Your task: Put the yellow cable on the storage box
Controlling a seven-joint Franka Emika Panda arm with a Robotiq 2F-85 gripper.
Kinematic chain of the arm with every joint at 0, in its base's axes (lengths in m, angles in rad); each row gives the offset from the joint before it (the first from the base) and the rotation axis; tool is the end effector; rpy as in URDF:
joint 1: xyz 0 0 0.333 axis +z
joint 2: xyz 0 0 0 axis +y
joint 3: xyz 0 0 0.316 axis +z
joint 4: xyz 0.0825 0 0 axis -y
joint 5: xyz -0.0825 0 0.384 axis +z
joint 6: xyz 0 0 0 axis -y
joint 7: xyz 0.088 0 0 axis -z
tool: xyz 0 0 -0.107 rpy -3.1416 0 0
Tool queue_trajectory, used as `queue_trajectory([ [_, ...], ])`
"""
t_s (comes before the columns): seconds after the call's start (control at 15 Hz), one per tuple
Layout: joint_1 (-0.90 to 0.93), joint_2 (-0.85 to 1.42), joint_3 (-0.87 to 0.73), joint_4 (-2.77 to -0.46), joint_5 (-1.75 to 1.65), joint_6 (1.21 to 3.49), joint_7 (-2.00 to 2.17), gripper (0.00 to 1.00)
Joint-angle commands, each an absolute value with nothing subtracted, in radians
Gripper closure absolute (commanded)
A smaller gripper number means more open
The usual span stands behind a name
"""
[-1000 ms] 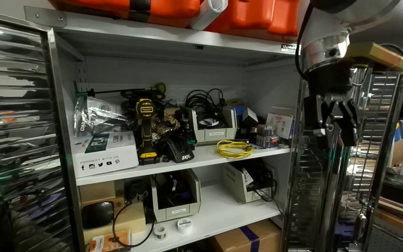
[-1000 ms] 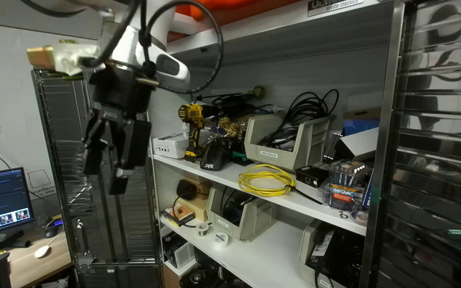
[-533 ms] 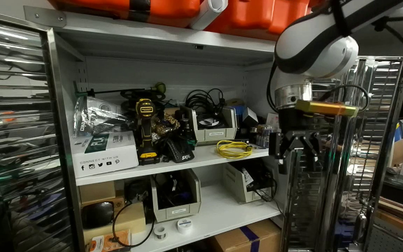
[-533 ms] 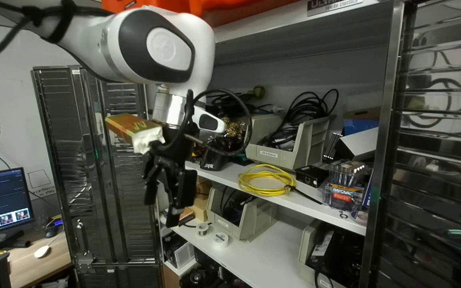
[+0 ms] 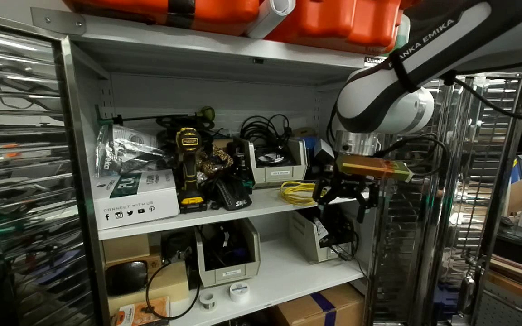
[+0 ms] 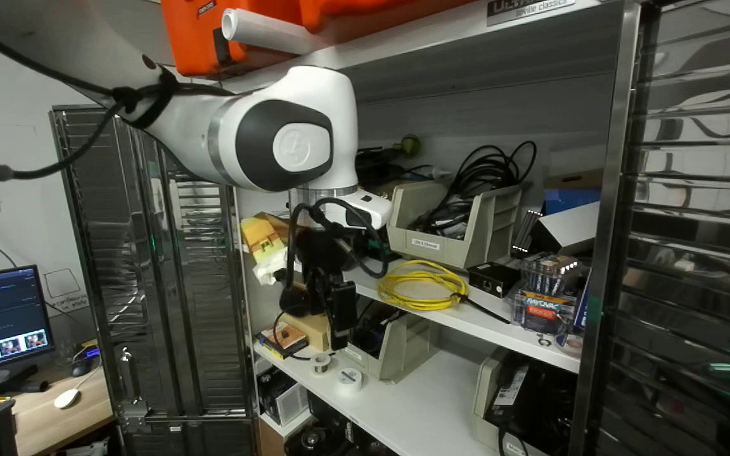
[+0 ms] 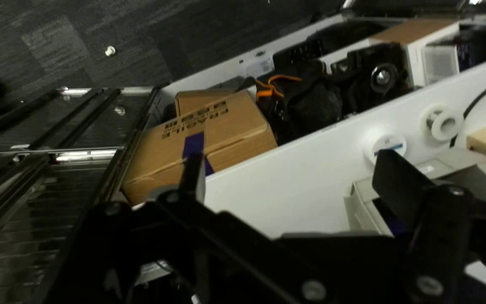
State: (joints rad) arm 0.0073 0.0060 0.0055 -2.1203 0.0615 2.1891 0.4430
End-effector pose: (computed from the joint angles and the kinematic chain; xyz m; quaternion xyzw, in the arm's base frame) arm 0.5487 0.0092 0.4149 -0.9724 0.2299 -0.0248 0.0320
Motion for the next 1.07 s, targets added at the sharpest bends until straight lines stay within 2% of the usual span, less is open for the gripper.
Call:
queue_trajectory([
  [0.0, -0.002, 0.054, -0.009, -2.056, 0.013, 2.296, 0.599, 0.00],
  [0.33, -0.005, 0.126, -0.045, -1.956, -0.074, 2.363, 0.812, 0.00],
  [1.0, 0.018, 0.282, -0.083, -1.763, -0.131, 2.321, 1.004, 0.00],
])
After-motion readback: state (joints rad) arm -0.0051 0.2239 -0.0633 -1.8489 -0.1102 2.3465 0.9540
